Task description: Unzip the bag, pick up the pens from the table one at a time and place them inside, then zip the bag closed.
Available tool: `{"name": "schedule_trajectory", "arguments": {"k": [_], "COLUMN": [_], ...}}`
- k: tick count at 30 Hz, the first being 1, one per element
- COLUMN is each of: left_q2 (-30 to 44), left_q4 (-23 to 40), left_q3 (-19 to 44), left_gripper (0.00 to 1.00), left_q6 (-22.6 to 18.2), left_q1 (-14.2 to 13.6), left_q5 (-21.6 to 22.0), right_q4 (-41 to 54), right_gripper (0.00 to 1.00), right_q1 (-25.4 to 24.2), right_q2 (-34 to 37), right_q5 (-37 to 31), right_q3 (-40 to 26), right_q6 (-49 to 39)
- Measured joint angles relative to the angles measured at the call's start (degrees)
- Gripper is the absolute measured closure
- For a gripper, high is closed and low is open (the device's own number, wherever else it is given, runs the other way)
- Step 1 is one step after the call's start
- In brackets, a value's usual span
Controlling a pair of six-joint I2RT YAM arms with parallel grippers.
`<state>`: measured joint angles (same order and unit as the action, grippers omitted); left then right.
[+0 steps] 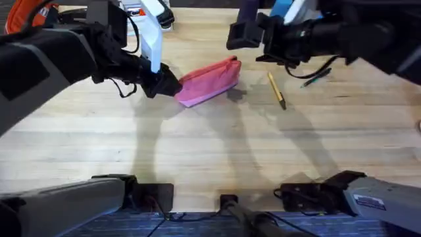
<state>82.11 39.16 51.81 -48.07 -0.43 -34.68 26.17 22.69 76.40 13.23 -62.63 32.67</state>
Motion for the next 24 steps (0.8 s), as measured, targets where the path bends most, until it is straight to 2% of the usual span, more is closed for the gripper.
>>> {"name": "schedule_trajectory", "arguments": {"k": [19,24], "left_q2": [0.00,-0.02], "left_q4": [0.04,0.03], "left_q3": [0.00,0.00], "left_gripper": [0.959,0.959], "left_q6": [0.00,0.00], "left_q1": [0.00,0.00], "left_q5": [0.00,0.00], "right_q4": [-6.78,-8.71], "right_gripper": [0.005,0.046], "right_q1": [3.02,3.08], "right_q2": [11.57,13.31], "right_q5": [-0.57,-0.59], "right_q3": [0.00,0.00], "right_q6": [1.30,2.48]}}
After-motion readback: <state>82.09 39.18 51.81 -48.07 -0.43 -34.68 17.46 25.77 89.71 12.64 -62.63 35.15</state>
